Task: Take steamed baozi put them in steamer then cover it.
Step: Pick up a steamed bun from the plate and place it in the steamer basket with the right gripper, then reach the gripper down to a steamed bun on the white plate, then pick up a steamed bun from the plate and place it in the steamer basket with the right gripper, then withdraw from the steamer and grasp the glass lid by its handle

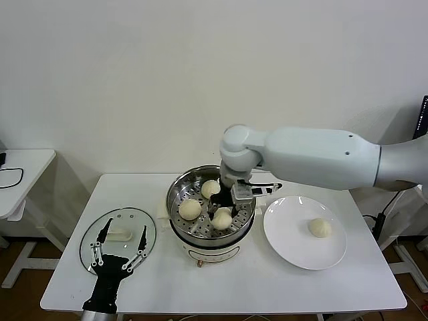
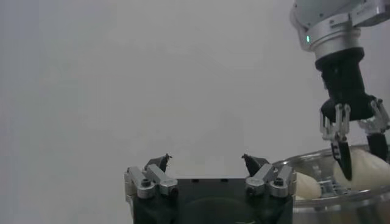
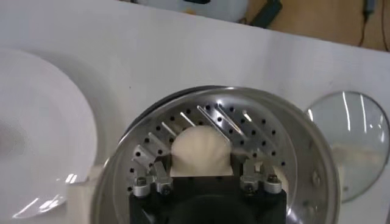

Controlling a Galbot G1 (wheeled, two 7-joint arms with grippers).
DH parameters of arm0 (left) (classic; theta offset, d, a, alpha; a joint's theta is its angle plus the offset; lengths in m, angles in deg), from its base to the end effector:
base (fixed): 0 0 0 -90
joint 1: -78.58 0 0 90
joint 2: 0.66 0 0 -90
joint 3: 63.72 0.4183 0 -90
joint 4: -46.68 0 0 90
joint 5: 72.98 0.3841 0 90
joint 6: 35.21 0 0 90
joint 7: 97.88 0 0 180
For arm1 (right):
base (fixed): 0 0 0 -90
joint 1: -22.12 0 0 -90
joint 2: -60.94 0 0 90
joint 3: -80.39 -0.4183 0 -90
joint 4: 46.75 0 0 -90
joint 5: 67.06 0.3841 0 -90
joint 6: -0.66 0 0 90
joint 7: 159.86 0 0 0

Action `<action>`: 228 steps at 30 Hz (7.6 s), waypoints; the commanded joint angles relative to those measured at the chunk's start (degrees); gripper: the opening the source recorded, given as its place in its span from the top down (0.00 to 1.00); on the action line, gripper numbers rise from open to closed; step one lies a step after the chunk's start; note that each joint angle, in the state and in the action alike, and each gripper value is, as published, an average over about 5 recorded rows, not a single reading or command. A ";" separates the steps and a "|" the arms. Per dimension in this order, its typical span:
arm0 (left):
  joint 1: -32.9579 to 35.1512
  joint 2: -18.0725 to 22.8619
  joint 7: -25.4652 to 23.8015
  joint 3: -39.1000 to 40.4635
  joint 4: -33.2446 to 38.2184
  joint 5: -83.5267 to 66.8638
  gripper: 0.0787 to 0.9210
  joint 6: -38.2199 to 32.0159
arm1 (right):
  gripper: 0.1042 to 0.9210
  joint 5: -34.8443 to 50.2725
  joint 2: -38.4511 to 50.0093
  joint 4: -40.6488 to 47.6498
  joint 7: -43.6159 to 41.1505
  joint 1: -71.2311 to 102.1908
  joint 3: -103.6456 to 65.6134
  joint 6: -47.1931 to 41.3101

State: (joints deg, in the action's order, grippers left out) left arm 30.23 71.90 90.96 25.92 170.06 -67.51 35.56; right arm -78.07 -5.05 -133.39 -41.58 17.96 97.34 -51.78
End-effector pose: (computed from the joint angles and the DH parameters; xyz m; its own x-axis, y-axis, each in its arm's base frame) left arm 0.1088 0.0640 -0.3602 -0.9721 0.1187 -0.2022 0.0561 0.9551 0.2910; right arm 0.5586 0.1557 -0.0715 -0.0264 -0.1265 0.9916 0.2065 -0.9713 -0.1184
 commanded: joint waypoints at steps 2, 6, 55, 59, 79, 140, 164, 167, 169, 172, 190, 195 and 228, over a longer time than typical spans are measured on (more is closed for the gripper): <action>-0.24 0.08 0.11 -0.05 -0.15 -0.16 0.12 -0.07 | 0.32 -3.43 -2.89 0.73 -0.13 2.75 -0.07 1.93; -0.40 0.13 0.12 -0.07 -0.49 -0.26 0.12 -0.20 | 0.31 -3.80 -3.82 1.30 -0.20 3.40 -0.01 1.72; -0.99 -0.86 0.18 0.16 -0.17 -0.48 0.12 0.39 | 0.12 23.60 25.73 36.43 -6.52 15.40 -8.98 -35.71; -0.64 -0.76 0.19 -0.08 -0.11 -0.46 0.12 0.32 | 0.12 22.23 25.58 37.07 -5.31 18.58 -10.65 -35.36; -0.22 -0.34 0.19 -0.49 -0.65 -0.37 0.12 0.08 | 0.12 17.86 23.03 38.90 -2.82 27.52 -16.95 -34.37; -1.93 -1.21 0.47 0.31 -0.93 -0.35 0.12 -0.26 | 0.30 44.62 -2.48 10.48 -3.58 -12.53 12.86 -51.69; -1.35 -1.19 0.84 -0.54 -0.89 -0.39 0.12 -0.65 | 0.30 39.84 -7.46 20.22 -0.36 -3.17 14.12 -51.96; -1.43 -1.19 0.84 -0.54 -1.01 -0.40 0.12 -0.72 | 0.30 39.50 -7.28 20.19 -0.47 -3.01 14.23 -51.97; -1.48 -1.17 0.85 -0.50 -1.05 -0.40 0.12 -0.73 | 0.30 39.40 -7.15 20.13 -0.45 -2.92 14.29 -51.96; -1.53 -1.14 0.87 -0.49 -1.10 -0.40 0.12 -0.74 | 0.29 39.46 -7.07 20.10 -0.23 -2.77 14.29 -51.93; -1.65 -1.16 0.99 -0.66 -0.82 -0.26 0.12 -0.42 | 0.12 40.67 -1.42 13.99 0.98 -4.87 9.04 -50.99; -1.96 -1.21 1.02 -0.55 -0.81 0.04 0.12 -0.23 | 0.12 43.81 4.44 9.78 6.87 -5.05 2.55 -49.06; -12.68 -3.00 6.90 -1.60 -12.69 22.85 0.12 6.74 | 0.12 40.75 18.87 0.48 78.02 76.45 -79.69 -15.69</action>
State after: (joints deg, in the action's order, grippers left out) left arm 19.99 69.23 97.09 24.50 162.25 -53.19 41.19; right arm -30.03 16.75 -131.90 27.23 58.01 52.91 -76.06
